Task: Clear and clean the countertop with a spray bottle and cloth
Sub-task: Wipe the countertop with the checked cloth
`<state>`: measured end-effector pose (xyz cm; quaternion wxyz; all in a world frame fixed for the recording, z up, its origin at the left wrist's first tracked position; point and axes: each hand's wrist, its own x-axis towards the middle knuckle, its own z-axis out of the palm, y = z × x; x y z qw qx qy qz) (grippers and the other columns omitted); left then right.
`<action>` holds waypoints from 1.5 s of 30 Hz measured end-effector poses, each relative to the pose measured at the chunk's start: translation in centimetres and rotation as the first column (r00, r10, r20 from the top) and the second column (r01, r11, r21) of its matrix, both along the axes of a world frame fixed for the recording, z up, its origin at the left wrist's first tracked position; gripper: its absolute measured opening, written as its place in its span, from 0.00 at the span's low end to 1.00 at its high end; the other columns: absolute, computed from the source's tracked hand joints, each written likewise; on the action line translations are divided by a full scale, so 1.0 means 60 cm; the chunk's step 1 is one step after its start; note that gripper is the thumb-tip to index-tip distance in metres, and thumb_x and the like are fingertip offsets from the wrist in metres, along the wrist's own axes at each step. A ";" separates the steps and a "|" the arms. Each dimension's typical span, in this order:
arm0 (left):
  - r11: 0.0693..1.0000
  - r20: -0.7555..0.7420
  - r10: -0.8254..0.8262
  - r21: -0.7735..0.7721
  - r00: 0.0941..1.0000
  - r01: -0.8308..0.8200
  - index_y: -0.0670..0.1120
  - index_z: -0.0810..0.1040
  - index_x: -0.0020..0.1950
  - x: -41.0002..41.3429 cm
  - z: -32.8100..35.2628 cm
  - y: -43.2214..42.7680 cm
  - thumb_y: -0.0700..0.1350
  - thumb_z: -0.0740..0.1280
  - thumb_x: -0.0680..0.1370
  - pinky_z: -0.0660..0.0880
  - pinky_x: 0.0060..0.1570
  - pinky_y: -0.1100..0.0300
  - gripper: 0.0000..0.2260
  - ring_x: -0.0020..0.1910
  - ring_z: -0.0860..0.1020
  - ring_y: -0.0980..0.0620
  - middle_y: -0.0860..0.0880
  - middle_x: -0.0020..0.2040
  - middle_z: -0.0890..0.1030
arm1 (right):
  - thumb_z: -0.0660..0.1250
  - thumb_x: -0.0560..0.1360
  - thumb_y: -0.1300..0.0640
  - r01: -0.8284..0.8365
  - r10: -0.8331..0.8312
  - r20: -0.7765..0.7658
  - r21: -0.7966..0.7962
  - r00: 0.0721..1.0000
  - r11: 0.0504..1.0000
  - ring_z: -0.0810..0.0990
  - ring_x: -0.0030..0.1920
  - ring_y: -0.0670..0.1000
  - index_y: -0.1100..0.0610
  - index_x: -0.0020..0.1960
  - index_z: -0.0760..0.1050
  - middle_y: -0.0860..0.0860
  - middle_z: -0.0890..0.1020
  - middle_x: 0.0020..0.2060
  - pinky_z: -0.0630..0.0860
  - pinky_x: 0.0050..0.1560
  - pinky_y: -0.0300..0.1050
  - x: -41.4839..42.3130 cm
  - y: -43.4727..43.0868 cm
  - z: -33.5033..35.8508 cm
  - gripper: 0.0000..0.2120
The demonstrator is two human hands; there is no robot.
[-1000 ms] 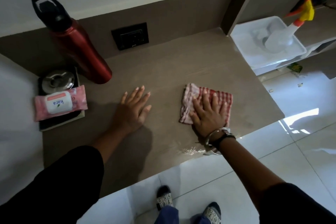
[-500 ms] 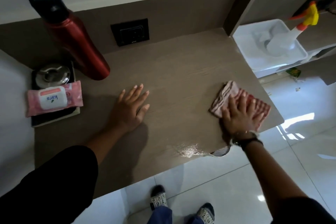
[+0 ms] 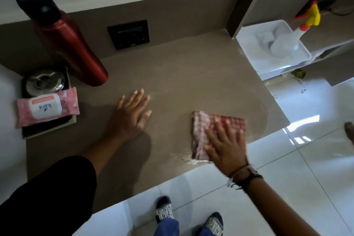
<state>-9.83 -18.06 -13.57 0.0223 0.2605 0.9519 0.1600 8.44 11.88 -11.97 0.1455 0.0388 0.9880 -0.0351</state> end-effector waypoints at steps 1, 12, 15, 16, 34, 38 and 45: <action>1.000 -0.003 -0.001 -0.009 1.000 0.001 0.50 0.67 0.75 0.000 0.000 -0.001 0.60 0.54 0.77 0.54 0.76 0.42 0.28 0.78 0.59 0.49 0.48 0.79 0.61 | 0.49 0.74 0.38 0.091 -0.091 0.007 0.022 0.996 0.996 0.62 0.74 0.65 0.47 0.72 0.69 0.56 0.67 0.74 0.62 0.66 0.71 -0.005 0.031 0.005 0.30; 0.997 -0.034 0.003 -0.076 0.999 -0.005 0.53 0.64 0.76 -0.003 -0.014 -0.002 0.63 0.57 0.76 0.55 0.76 0.43 0.30 0.79 0.58 0.50 0.50 0.80 0.59 | 0.50 0.78 0.40 0.239 -0.239 0.008 0.011 0.971 0.971 0.44 0.78 0.63 0.44 0.78 0.50 0.54 0.49 0.80 0.43 0.71 0.73 -0.155 0.004 -0.006 0.30; 0.996 -0.036 0.005 -0.092 0.999 -0.008 0.53 0.64 0.76 -0.004 -0.012 0.000 0.64 0.57 0.75 0.55 0.76 0.42 0.31 0.78 0.58 0.50 0.49 0.80 0.59 | 0.51 0.76 0.39 -0.124 0.124 -0.013 0.006 0.992 0.992 0.53 0.77 0.66 0.44 0.76 0.58 0.56 0.58 0.78 0.52 0.70 0.73 -0.053 -0.081 -0.011 0.30; 0.995 -0.028 0.011 -0.097 1.000 -0.014 0.53 0.64 0.76 -0.004 -0.012 0.000 0.64 0.57 0.75 0.54 0.76 0.42 0.31 0.79 0.57 0.50 0.49 0.80 0.58 | 0.51 0.76 0.38 -0.197 0.197 -0.008 -0.016 0.980 0.980 0.55 0.77 0.65 0.43 0.76 0.59 0.55 0.60 0.78 0.54 0.70 0.72 -0.020 -0.085 -0.011 0.29; 0.987 -0.015 0.120 -0.106 0.993 -0.121 0.47 0.59 0.78 -0.005 -0.012 0.004 0.63 0.55 0.76 0.51 0.77 0.41 0.34 0.80 0.53 0.49 0.46 0.81 0.55 | 0.42 0.76 0.36 -0.017 0.015 -0.049 -0.038 0.999 0.999 0.51 0.77 0.65 0.43 0.76 0.58 0.54 0.58 0.78 0.48 0.72 0.72 -0.140 -0.036 -0.011 0.31; 0.988 -0.002 0.126 -0.088 0.992 -0.126 0.46 0.60 0.78 0.000 -0.003 0.005 0.63 0.54 0.75 0.50 0.77 0.41 0.35 0.80 0.53 0.48 0.45 0.80 0.55 | 0.48 0.77 0.36 -0.033 0.031 -0.055 -0.029 0.998 0.999 0.61 0.75 0.64 0.43 0.73 0.65 0.54 0.67 0.74 0.59 0.67 0.72 -0.014 -0.009 -0.008 0.28; 0.988 -0.020 0.112 -0.101 0.993 -0.114 0.46 0.61 0.77 -0.002 -0.005 0.007 0.63 0.54 0.75 0.52 0.76 0.41 0.35 0.79 0.55 0.47 0.45 0.80 0.57 | 0.40 0.73 0.30 0.592 -0.592 0.014 0.003 0.806 0.806 0.39 0.78 0.58 0.37 0.77 0.47 0.48 0.44 0.80 0.39 0.74 0.69 -0.072 0.220 -0.007 0.34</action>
